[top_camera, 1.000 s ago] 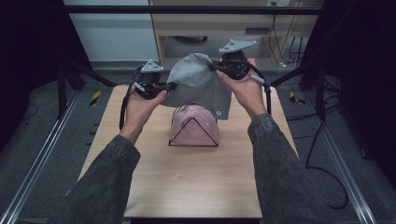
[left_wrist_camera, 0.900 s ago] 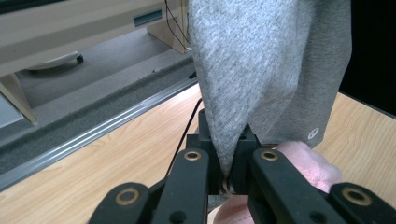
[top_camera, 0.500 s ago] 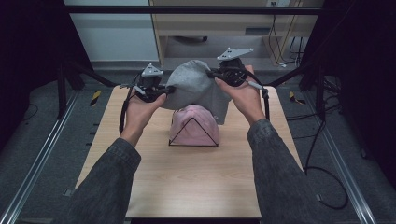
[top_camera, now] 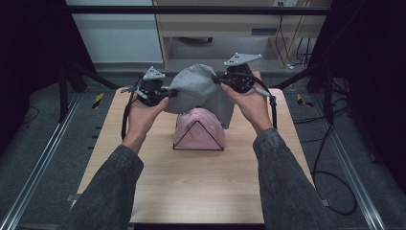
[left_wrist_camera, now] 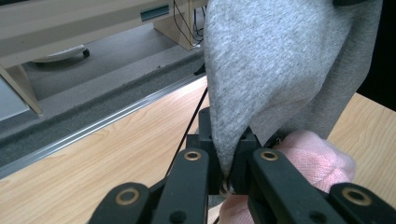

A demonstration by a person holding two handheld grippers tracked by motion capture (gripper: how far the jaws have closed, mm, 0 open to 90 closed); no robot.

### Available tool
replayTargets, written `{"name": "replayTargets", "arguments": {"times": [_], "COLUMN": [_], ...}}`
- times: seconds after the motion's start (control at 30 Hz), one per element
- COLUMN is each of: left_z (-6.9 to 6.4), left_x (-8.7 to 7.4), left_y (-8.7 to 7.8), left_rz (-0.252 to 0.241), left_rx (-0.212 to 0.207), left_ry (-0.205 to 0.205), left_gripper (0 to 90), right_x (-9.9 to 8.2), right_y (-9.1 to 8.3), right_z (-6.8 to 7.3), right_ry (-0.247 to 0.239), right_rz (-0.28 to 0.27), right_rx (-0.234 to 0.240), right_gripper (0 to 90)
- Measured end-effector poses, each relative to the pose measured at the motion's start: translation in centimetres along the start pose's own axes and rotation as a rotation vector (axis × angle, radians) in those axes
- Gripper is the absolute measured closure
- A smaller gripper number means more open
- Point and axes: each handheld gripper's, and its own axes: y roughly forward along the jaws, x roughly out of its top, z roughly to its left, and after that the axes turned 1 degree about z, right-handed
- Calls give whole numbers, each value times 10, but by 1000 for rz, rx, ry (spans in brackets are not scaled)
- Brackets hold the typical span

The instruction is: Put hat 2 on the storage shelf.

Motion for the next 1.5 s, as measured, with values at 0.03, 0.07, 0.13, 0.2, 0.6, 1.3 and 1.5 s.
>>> {"name": "replayTargets", "arguments": {"times": [0.03,0.07,0.13,0.2,0.6,1.3,1.5], "left_z": [0,0,1,2,14,12,12], "left_x": [0,0,-1,-2,-20,-55,-66], "left_y": [0,0,0,0,4,29,34], "left_rz": [2,2,8,8,19,90,117], "left_rx": [2,3,9,21,27,-1,1], "left_ry": [3,4,7,14,-30,-28,-30], "left_gripper": [870,870,870,870,870,869,870], "right_x": [0,-1,-1,-1,-2,-44,-54], "right_y": [0,0,-1,-3,8,32,36], "right_z": [1,1,2,2,12,13,16], "right_ry": [-1,0,5,-2,-22,12,16], "right_rz": [4,2,-2,-11,22,100,110], "right_rx": [-1,0,2,8,20,21,21], "right_gripper": [849,849,849,849,849,845,834]}}
